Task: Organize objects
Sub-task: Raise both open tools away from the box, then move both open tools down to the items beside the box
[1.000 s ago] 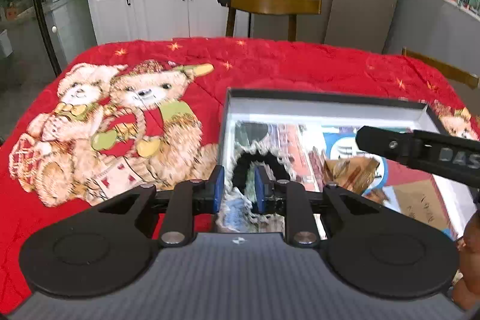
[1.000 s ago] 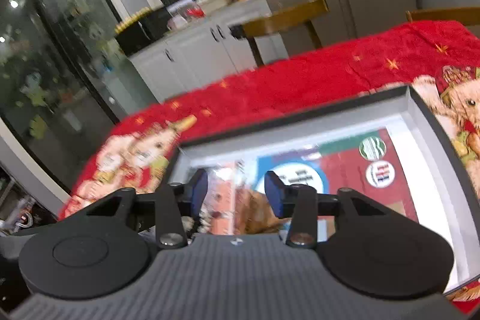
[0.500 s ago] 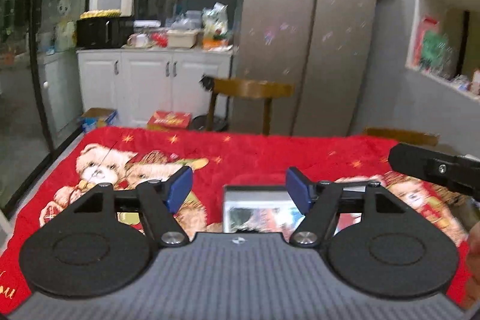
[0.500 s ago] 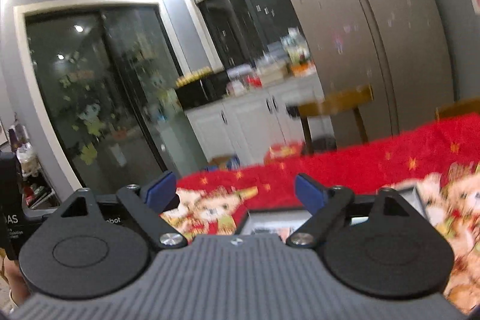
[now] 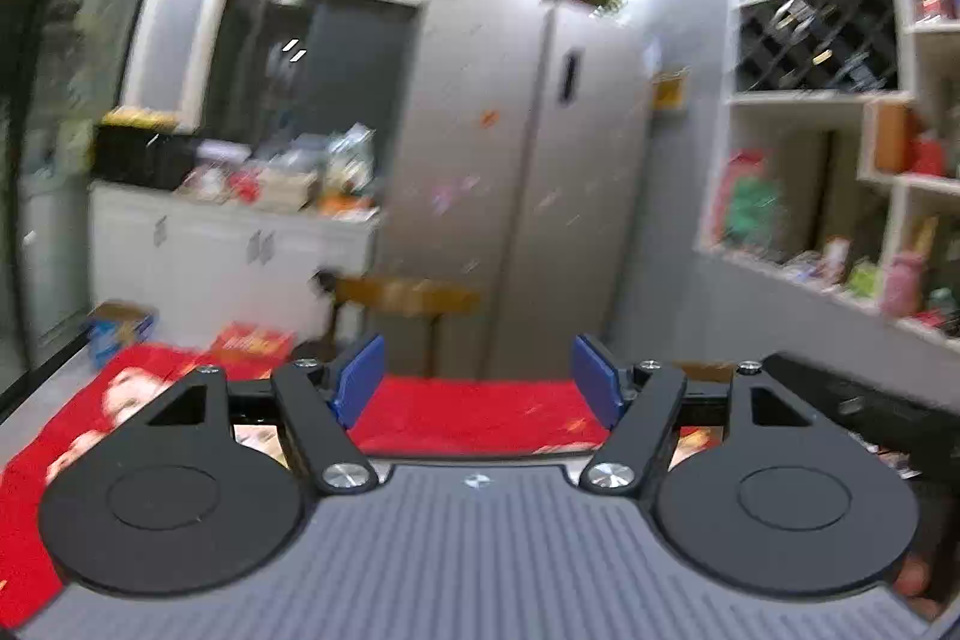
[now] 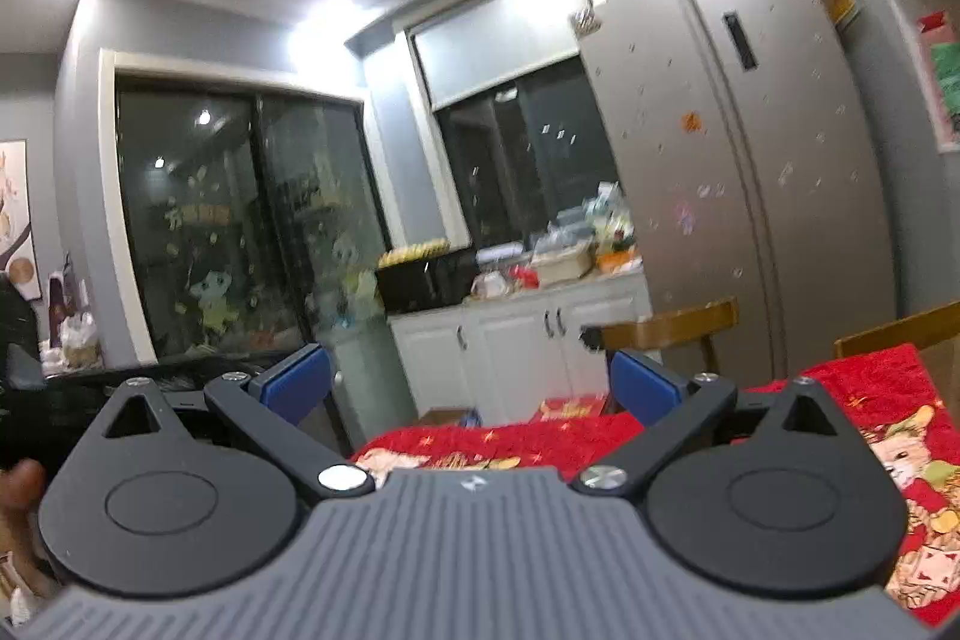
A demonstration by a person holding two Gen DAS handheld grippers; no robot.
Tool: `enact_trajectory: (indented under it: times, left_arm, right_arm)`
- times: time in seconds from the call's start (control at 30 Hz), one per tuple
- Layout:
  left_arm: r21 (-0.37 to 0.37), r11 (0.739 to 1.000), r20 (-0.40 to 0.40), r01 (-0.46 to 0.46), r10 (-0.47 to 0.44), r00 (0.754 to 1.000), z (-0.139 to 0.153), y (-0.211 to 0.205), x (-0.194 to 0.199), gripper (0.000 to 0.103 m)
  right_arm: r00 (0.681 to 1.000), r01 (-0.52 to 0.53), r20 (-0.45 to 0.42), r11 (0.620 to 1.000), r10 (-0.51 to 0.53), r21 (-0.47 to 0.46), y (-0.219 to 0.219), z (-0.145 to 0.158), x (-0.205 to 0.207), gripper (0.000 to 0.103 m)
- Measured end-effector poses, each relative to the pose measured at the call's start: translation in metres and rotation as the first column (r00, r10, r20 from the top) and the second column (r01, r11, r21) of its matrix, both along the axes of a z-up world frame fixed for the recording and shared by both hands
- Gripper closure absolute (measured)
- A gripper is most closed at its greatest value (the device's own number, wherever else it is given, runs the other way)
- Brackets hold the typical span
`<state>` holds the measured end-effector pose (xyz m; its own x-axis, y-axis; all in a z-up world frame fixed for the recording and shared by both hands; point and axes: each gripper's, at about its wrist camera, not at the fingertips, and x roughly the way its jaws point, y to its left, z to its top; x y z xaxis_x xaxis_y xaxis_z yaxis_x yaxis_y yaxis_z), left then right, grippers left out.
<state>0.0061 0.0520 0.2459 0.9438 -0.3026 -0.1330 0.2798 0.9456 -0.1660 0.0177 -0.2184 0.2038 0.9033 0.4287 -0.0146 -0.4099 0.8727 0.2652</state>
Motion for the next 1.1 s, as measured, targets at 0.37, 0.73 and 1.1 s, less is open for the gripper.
enact_trajectory:
  times: [0.37, 0.73, 1.1]
  left_arm:
    - [0.039, 0.998, 0.029, -0.051, 0.049, 0.998, -0.025, -0.038, -0.048, 0.022]
    - [0.137, 0.991, -0.189, 0.006, 0.020, 0.982, -0.148, -0.021, -0.005, 0.022]
    - [0.172, 0.985, -0.382, -0.026, 0.090, 0.920, -0.198, -0.019, 0.022, 0.022]
  right_arm:
    - [0.999, 0.019, -0.051, 0.999, -0.018, 0.027, -0.007, -0.043, -0.009, 0.000]
    - [0.975, 0.026, -0.223, 0.999, -0.019, 0.030, 0.001, -0.117, 0.033, 0.004]
    - [0.911, 0.025, -0.407, 0.996, -0.060, -0.090, 0.012, -0.166, 0.066, 0.015]
